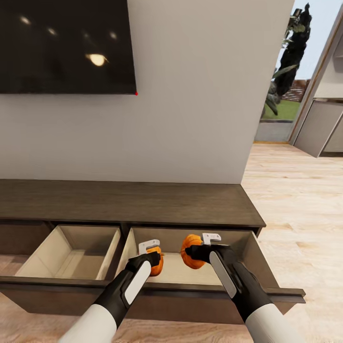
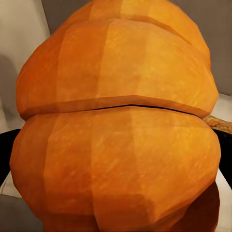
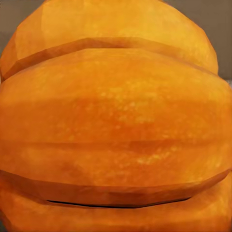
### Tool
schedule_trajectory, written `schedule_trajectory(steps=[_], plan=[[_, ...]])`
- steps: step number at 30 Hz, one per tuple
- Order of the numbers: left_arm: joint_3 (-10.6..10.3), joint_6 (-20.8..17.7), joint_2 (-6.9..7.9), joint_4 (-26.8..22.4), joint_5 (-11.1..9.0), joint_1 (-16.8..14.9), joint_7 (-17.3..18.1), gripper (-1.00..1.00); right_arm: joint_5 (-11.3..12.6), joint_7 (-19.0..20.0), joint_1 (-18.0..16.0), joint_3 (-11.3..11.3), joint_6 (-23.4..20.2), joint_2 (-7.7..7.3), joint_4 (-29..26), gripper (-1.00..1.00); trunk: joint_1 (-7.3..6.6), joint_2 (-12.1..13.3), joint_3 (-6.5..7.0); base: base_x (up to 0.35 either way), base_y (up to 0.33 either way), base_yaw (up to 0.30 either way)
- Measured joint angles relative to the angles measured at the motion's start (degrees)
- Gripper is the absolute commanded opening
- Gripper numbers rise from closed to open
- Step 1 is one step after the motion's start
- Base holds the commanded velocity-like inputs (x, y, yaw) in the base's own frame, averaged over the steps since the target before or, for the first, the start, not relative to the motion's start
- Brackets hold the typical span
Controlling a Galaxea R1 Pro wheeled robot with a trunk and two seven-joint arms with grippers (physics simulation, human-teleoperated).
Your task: Place each of the two pumpkins and all three candles from the living room inside a cabinet in the living room (use any cabinet), then make sure every cabinet is closed, and position the cauldron so it is next to a table in the living room.
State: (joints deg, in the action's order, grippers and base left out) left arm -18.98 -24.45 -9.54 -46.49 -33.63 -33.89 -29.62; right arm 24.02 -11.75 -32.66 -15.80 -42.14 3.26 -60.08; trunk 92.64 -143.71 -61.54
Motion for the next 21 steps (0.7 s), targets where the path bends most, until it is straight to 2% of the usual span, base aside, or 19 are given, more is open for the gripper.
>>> schedule_trajectory(steps=[9, 21], plan=[[0.0, 0.0, 0.01, -0.1, -0.1, 0.0, 0.1, -1.0, 0.0, 0.0, 0.0, 0.0, 0.0, 0.0, 0.3, -1.0, -0.01, 0.0, 0.0, 0.088, 0.0, 0.0], [0.0, 0.0, 0.01, -0.2, -0.2, 0.0, 0.1, -1.0, 0.1, -0.1, 0.0, 0.0, 0.1, 0.0, 0.6, -1.0, 0.0, 0.0, 0.0, 0.009, 0.0, 0.0]])
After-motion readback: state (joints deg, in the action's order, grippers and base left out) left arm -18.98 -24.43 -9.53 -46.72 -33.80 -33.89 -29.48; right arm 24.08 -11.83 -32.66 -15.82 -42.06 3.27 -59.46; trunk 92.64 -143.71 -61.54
